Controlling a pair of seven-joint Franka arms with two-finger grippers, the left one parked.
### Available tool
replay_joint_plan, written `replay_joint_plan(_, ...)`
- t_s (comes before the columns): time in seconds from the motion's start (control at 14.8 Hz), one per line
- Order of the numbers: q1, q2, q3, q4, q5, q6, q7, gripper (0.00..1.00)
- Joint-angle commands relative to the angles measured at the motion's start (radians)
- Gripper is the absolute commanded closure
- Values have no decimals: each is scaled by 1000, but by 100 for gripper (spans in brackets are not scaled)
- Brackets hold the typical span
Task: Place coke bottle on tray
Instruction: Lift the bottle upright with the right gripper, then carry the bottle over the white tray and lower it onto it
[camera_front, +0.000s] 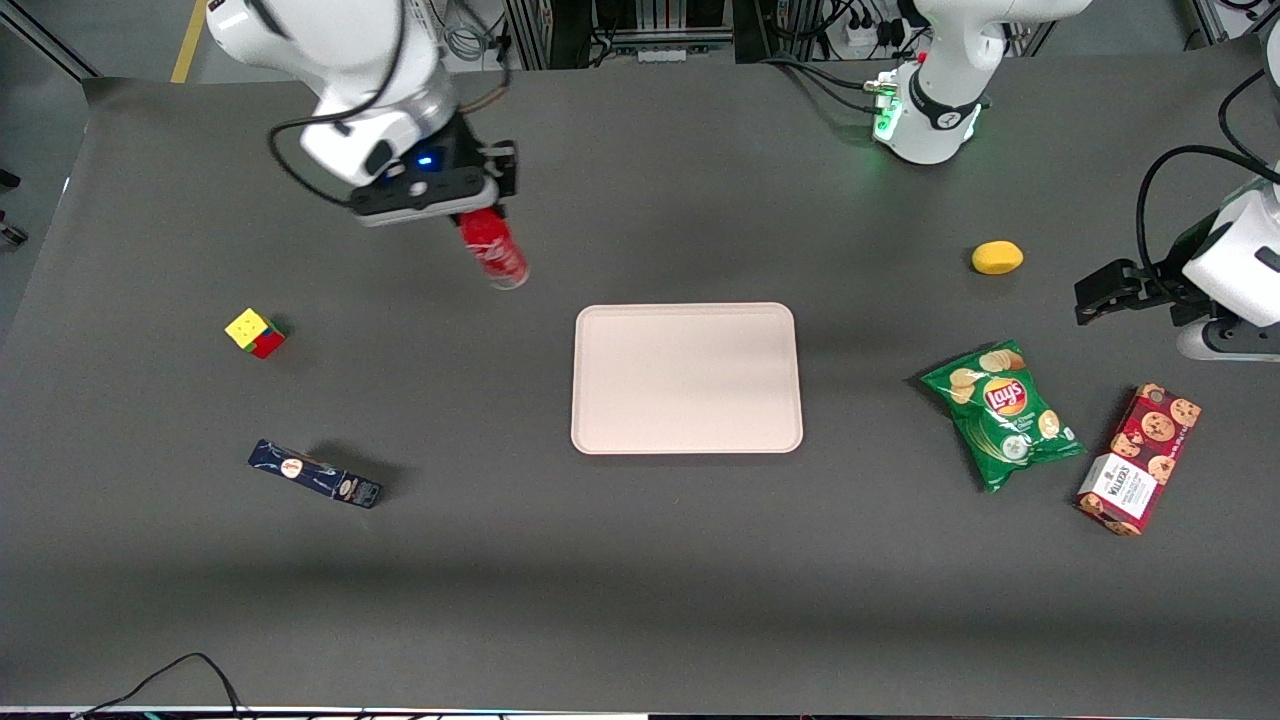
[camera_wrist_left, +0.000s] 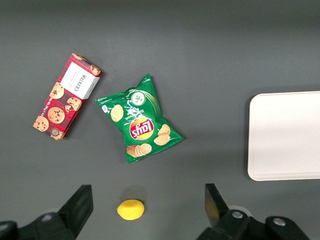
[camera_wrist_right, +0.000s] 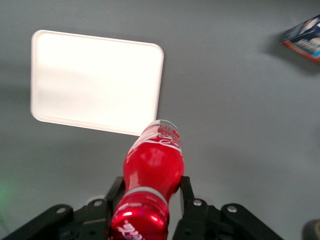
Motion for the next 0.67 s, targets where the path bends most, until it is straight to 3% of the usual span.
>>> replay_joint_plan(0.0,80,130,-2,99,15,69,139,100)
replay_joint_plan(0.27,80,263,18,32,0,279,133,100)
replay_joint_plan(0.47,71,333,16,-10,-77,359,107,100)
replay_joint_plan(0.61,68,353,16,-50,-77,422,104,100)
